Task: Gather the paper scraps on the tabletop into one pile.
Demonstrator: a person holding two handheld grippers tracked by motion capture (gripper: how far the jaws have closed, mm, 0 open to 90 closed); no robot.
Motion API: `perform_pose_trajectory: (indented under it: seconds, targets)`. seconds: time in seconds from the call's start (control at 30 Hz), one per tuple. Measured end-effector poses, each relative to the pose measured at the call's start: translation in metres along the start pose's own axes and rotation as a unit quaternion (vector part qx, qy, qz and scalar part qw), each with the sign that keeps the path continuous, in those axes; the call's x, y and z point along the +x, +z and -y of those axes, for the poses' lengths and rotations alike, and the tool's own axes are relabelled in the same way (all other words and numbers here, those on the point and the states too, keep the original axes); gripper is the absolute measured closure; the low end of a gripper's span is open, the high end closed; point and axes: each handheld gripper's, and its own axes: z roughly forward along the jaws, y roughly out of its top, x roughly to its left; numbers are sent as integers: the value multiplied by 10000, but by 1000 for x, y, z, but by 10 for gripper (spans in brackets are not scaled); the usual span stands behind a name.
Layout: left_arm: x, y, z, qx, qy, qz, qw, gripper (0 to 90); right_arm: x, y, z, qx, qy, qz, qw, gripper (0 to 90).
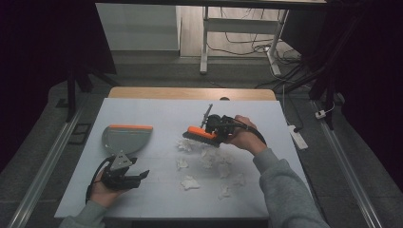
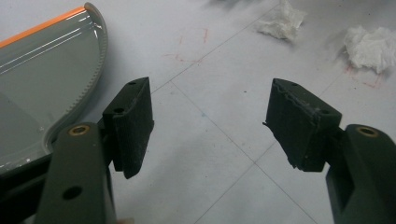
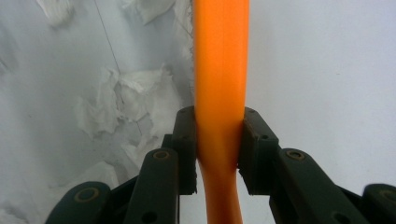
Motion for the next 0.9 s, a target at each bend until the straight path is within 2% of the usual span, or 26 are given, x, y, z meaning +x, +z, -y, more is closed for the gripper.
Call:
perform_pose_trajectory:
  seconds: [0.13,0.2,0.33,0.37,0.43,0.47,0.57,0.63,0.73,0.8,0.83,0.87,0.9]
  targets:
    - [0,-1,0,4,14,-15,10000,326,-5,-15,7,-263,281,133,9992,705]
    - [1,-1,0,-8,-10,-28,10000,325,-8,-21,10,-446,485,165,9977,705]
    - [2,-1,1,-11,-41,-47,10000,324,-9,-31,9,-777,914,10,9928,705]
    - [2,-1,1,-9,-41,-51,10000,323,-8,-32,8,-845,953,-40,9919,705]
    - [2,-1,1,0,-40,-55,10000,323,-3,-32,0,-1010,1206,-186,9874,705]
    - [2,-1,1,2,-38,-59,10000,322,-2,-32,-4,-1083,1228,-226,9863,705]
    - [1,-1,0,7,-11,-73,10000,322,5,-27,-24,-1279,1438,-487,9801,705]
    - [1,-1,1,-2,-24,-85,10000,322,8,-22,-39,-1432,1587,-671,9746,705]
    - [2,-3,2,-23,-55,-92,9999,322,10,-10,-60,-1497,1837,-980,9666,705]
    - [2,-4,2,-23,-56,-98,9999,323,9,1,-71,-1539,2022,-1066,9613,705]
    - [3,-4,3,-23,-55,-103,9999,323,8,8,-74,-1545,2154,-1150,9573,705]
    - [3,-4,3,-34,-59,-103,9999,323,7,14,-77,-1552,2334,-1294,9512,705]
    - [3,-5,3,-36,-47,-100,9999,323,6,22,-79,-1519,2456,-1389,9473,705]
